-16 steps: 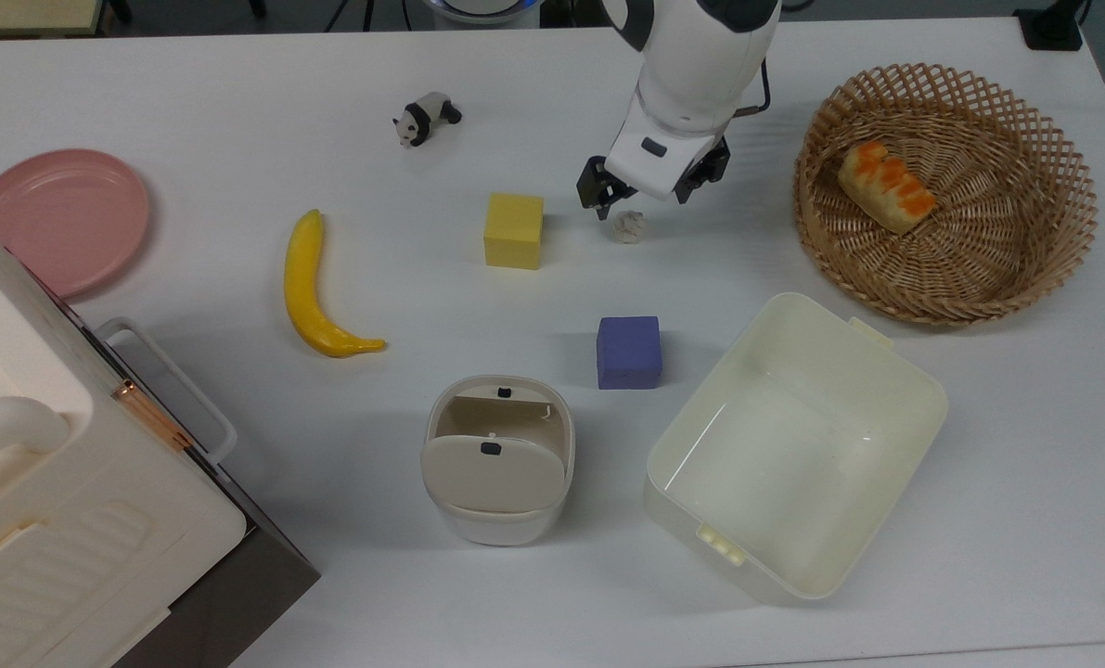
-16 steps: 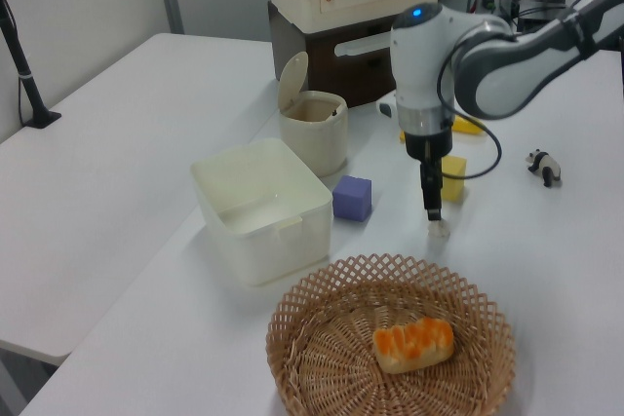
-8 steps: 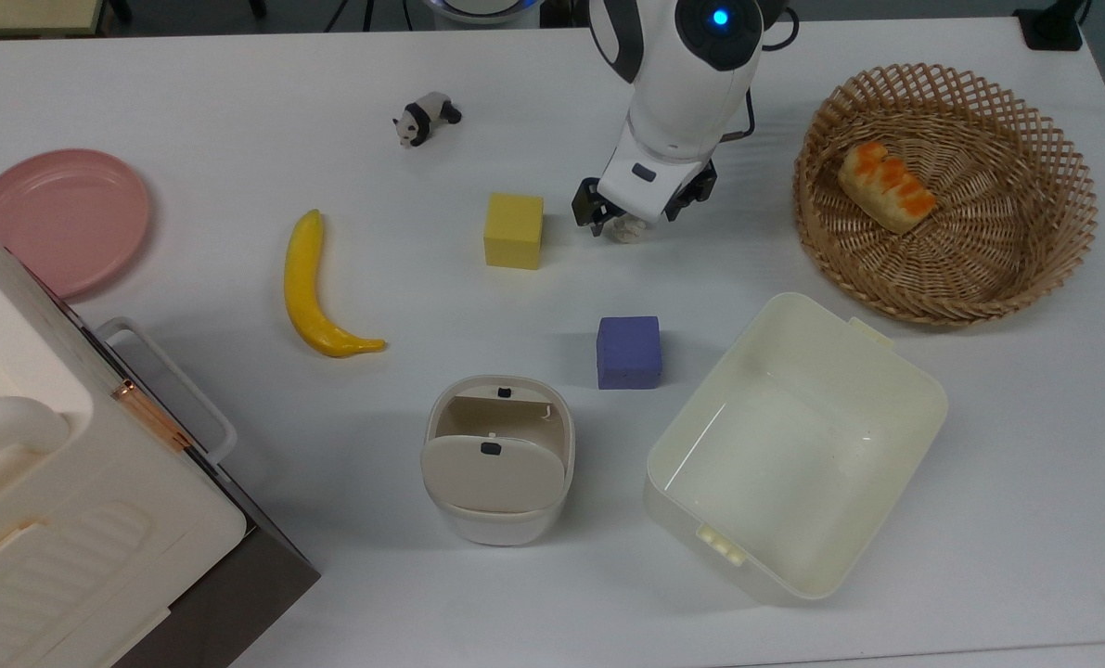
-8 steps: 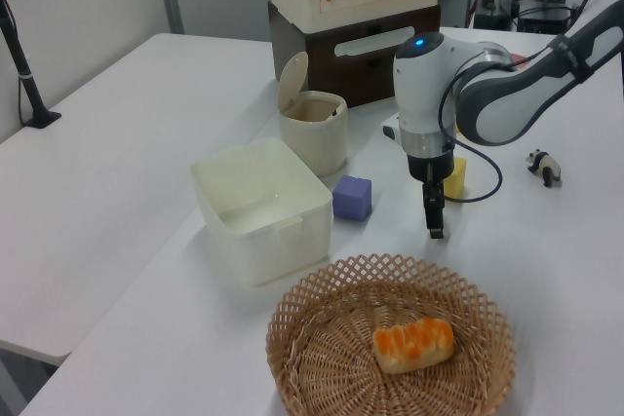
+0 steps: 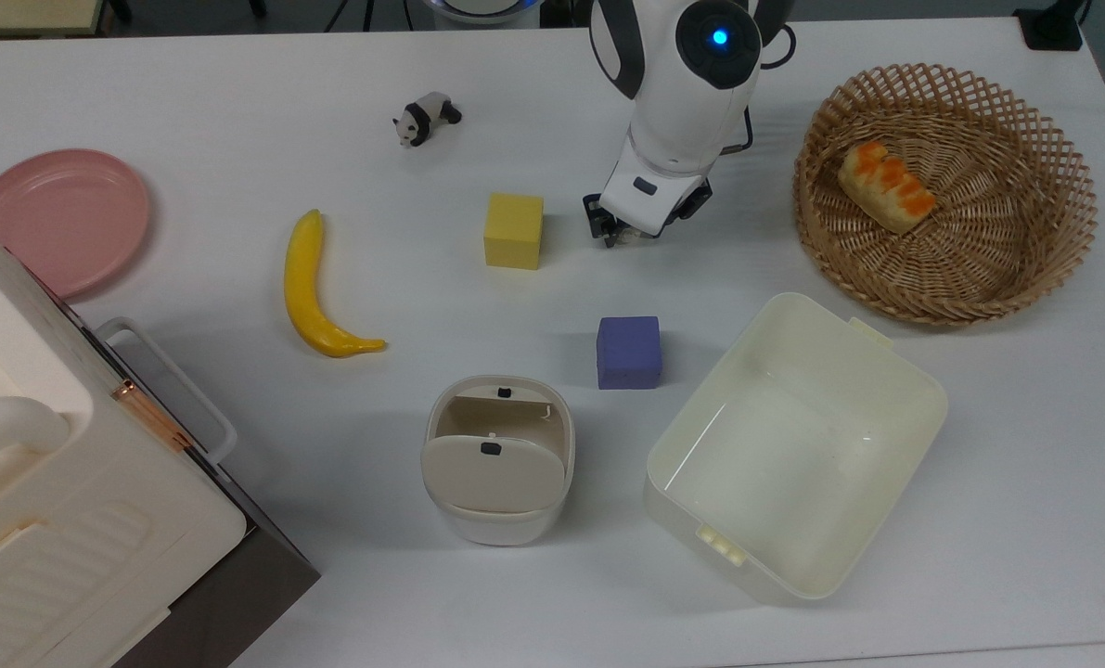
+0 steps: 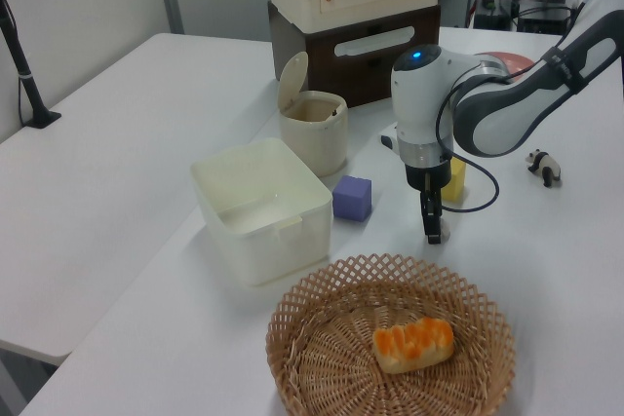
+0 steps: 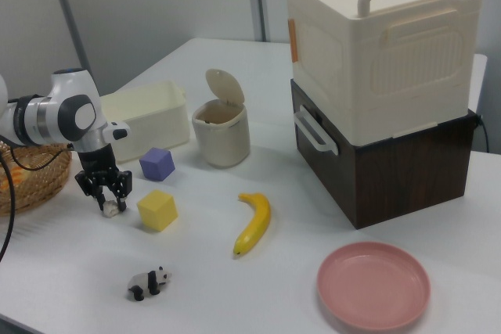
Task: Grab it up and put it in the trash
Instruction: 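Close the gripper on the small white ball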
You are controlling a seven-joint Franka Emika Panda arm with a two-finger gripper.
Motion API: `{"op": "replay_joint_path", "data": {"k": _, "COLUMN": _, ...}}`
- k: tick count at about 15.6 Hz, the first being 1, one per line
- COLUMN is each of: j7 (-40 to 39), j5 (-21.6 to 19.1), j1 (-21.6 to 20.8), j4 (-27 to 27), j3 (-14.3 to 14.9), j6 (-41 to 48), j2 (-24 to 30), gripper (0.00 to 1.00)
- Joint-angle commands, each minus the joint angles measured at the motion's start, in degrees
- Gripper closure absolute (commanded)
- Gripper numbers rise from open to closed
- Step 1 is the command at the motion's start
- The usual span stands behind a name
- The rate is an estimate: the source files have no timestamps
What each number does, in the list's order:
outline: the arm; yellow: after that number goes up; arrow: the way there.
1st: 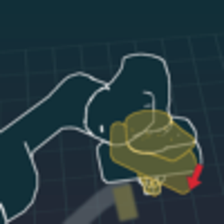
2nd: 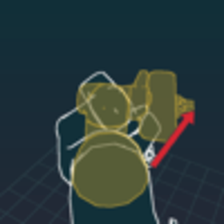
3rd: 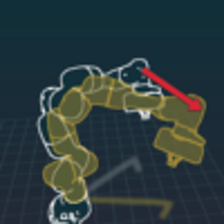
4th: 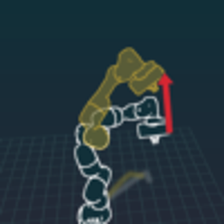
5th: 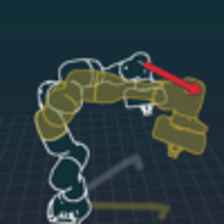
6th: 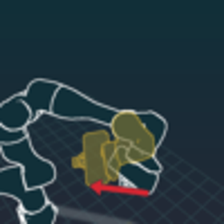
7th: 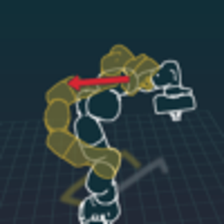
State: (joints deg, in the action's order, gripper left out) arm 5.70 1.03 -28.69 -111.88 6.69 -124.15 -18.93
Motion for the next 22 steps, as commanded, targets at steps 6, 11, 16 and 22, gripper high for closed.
{"op": "replay_joint_path", "data": {"k": 6, "j7": -2.09, "j5": -0.86, "j1": -1.02, "j4": -0.53, "j3": 0.87, "j6": -0.57, "j2": 1.87, "gripper": 0.59}}
{"op": "replay_joint_path", "data": {"k": 11, "j7": -4.12, "j5": -0.86, "j1": -0.93, "j4": -0.44, "j3": 1.04, "j6": 0.84, "j2": 2.05, "gripper": 0.71}}
{"op": "replay_joint_path", "data": {"k": 16, "j7": -4.12, "j5": -0.86, "j1": -0.93, "j4": -0.36, "j3": 1.22, "j6": 1.01, "j2": 2.49, "gripper": 0.75}}
{"op": "replay_joint_path", "data": {"k": 22, "j7": -4.03, "j5": -0.86, "j1": -1.02, "j4": -0.18, "j3": 1.31, "j6": 3.91, "j2": 5.74, "gripper": 0.75}}
